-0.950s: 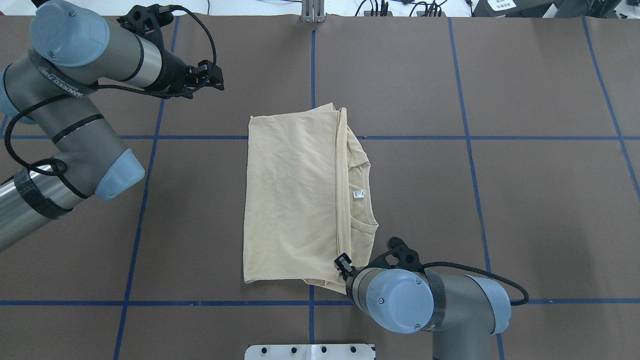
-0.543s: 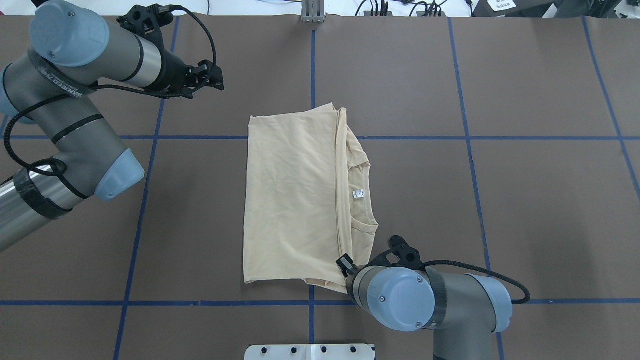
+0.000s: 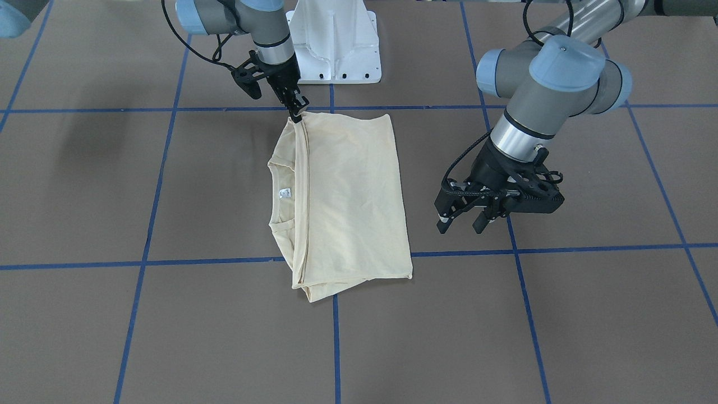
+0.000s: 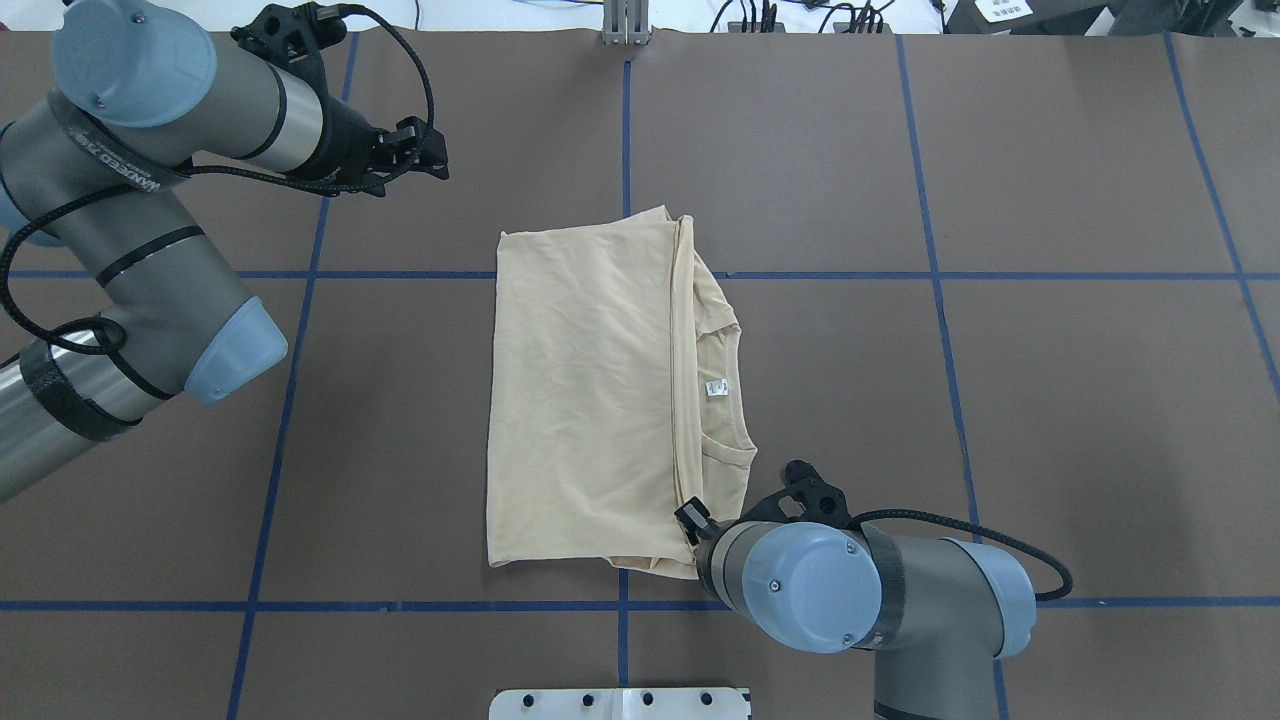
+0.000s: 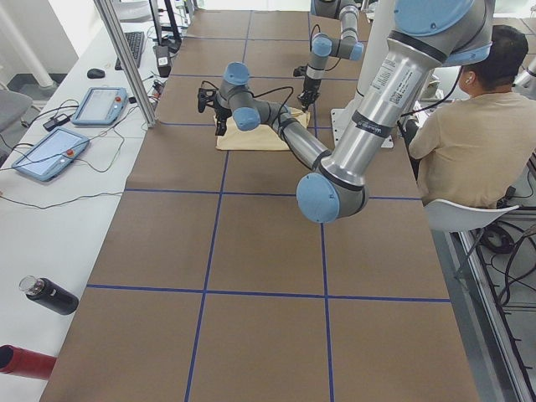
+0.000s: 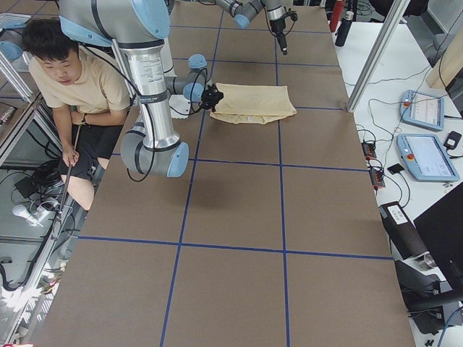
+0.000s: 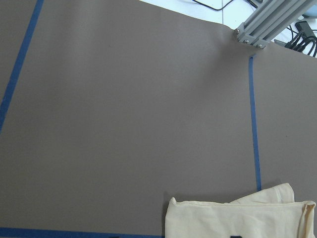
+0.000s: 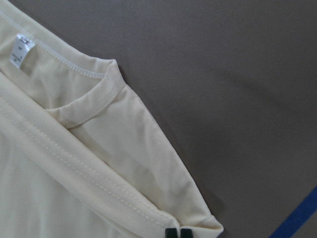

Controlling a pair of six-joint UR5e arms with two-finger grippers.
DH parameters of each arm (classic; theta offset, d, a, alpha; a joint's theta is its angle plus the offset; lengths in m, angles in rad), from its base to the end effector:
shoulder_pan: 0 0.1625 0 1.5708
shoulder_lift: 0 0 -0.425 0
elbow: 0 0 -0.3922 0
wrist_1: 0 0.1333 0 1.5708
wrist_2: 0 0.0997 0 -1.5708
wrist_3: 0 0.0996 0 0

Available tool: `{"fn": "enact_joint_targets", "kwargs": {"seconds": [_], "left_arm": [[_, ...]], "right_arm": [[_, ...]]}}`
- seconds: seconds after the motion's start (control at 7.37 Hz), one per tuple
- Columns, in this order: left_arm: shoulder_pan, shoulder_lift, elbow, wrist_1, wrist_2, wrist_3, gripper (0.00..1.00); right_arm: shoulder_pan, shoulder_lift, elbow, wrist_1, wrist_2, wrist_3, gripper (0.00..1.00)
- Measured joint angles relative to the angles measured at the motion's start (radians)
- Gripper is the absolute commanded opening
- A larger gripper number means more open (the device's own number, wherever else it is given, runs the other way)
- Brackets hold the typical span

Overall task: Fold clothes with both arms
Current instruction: 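Lower the left gripper to the shirt corner nearest the robot and grasp both near corners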

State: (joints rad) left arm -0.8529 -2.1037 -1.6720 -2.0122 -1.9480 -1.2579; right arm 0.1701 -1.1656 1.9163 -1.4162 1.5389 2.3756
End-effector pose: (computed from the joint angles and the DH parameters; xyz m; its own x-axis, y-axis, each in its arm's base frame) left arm 0.3619 -0.5612 0.2525 0.4474 -0.0772 -0.8910 0.3672 0.9243 0.1043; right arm -0.5625 -0.2351 0.2686 0.2821 0.7793 0.5595 -0.5730 0.6046 -0.5532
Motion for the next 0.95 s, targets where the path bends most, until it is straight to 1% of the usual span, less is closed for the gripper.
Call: {"fn": "enact_joint_targets", "kwargs": {"seconds": [0.27, 0.41, 0.54, 0.95], "left_arm": [[0.001, 0.003, -0.023, 0.013, 0.001, -0.008, 0.79], [0.011, 0.012, -0.042, 0.016, 0.004, -0.036, 0.79], [0.043, 0.03, -0.073, 0.016, 0.018, -0.102, 0.79], [0.245, 0.133, -0.221, 0.017, 0.135, -0.371, 0.79]], "right_arm": [[0.0, -0.012, 0.015, -0.001, 0.001, 0.0, 0.0], [0.0, -0.02, 0.028, -0.002, 0.003, 0.001, 0.0], [-0.006, -0.029, 0.04, -0.002, 0.003, 0.001, 0.0], [-0.031, -0.042, 0.047, -0.003, 0.003, 0.005, 0.0]]}}
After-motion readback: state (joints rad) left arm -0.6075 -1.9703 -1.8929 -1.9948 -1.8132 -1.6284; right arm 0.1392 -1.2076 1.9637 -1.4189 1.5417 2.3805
